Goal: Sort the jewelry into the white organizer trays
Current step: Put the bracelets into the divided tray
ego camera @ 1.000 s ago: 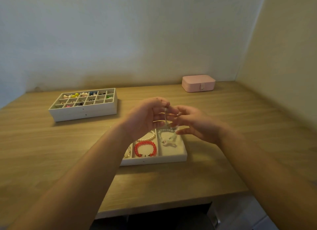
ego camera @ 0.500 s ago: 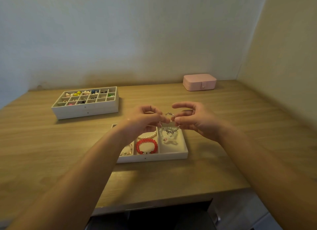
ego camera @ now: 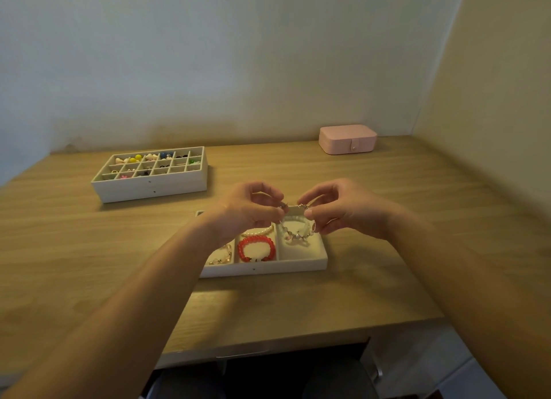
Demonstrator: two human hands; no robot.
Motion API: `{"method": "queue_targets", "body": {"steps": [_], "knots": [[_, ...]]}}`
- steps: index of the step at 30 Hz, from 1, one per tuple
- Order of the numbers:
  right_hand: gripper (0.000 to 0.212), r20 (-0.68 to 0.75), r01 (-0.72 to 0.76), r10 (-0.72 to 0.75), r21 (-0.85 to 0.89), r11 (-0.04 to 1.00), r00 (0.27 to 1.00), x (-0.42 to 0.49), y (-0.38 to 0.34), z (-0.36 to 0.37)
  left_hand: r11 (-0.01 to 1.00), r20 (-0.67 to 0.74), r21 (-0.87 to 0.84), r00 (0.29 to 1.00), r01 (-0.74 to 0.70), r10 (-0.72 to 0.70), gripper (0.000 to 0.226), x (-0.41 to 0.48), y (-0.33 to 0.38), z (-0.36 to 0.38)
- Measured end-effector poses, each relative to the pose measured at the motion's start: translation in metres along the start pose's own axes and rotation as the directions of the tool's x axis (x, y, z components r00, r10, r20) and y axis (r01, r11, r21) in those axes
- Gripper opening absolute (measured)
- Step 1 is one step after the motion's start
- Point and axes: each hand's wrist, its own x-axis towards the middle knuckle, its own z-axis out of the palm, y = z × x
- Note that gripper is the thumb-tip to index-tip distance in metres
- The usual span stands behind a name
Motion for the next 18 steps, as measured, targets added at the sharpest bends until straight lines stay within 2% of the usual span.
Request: {"method": "queue_targets", "body": {"steps": [5,9,13,18], "knots": [[0.020,0.099,-0.024,0.055,-0.290,0.957,0.994,-0.003,-0.003,-0.002,0.978,0.077,0.209,0.997,0.005,-0.022,0.028,-0.002,-0.005,0.004],[0.019,0.150,-0.014,0.077,-0.382,0.924,0.986,-0.002,-0.003,0.001,0.924,0.092,0.381,0.996,-0.013,-0.024,0.032,-0.002,-0.004,0.011],[0.016,0.117,0.010,0.055,-0.496,0.868,0.992,0.003,-0.001,0.008,0.807,0.069,0.588,0.997,-0.056,0.019,0.034,0.001,-0.009,0.016],[0.015,0.060,0.080,-0.053,-0.675,0.733,0.997,0.007,0.004,0.015,0.649,0.068,0.750,0.991,-0.126,0.115,0.027,0.004,-0.012,0.022]]}}
